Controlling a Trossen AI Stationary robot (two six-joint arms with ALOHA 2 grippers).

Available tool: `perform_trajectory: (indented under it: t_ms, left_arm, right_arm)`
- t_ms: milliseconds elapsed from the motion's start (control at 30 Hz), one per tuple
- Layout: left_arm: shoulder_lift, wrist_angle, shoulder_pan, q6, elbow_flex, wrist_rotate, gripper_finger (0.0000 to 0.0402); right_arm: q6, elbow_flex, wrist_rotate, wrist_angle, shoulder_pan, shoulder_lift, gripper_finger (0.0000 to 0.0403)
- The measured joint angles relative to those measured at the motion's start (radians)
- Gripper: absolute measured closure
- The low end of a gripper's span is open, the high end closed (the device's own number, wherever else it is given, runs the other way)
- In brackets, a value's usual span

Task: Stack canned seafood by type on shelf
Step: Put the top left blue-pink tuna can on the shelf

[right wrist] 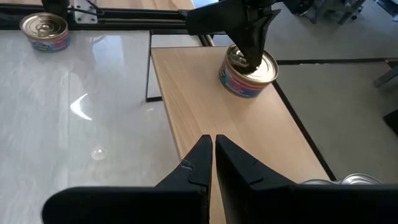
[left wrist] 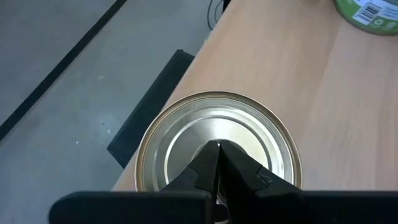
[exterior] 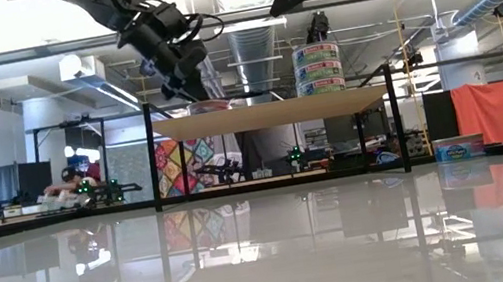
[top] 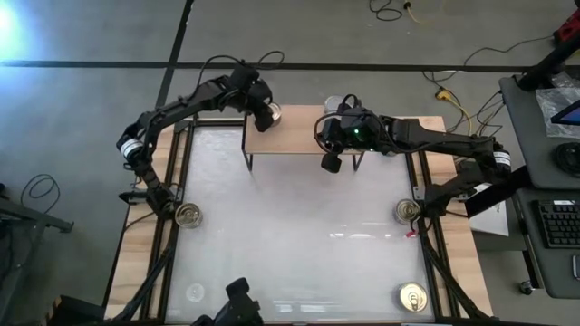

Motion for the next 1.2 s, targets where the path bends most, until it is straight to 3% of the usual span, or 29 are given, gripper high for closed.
perform_trajectory:
  t_ms: [533,1200]
  left_arm:
    - [-0.116,-0.065,-0.018,0.003,0.007,-0.003,0.0401]
    - [-0.046,-0.028,-0.028,0.002,-0.026,-0.051,0.0401]
  right_arm:
    - [0.011,0.000,-0.001,-0.007,0.006,0.000,0.0390]
    - [0.027,0.000,-0.001,-0.008,0.006,0.000,0.0390]
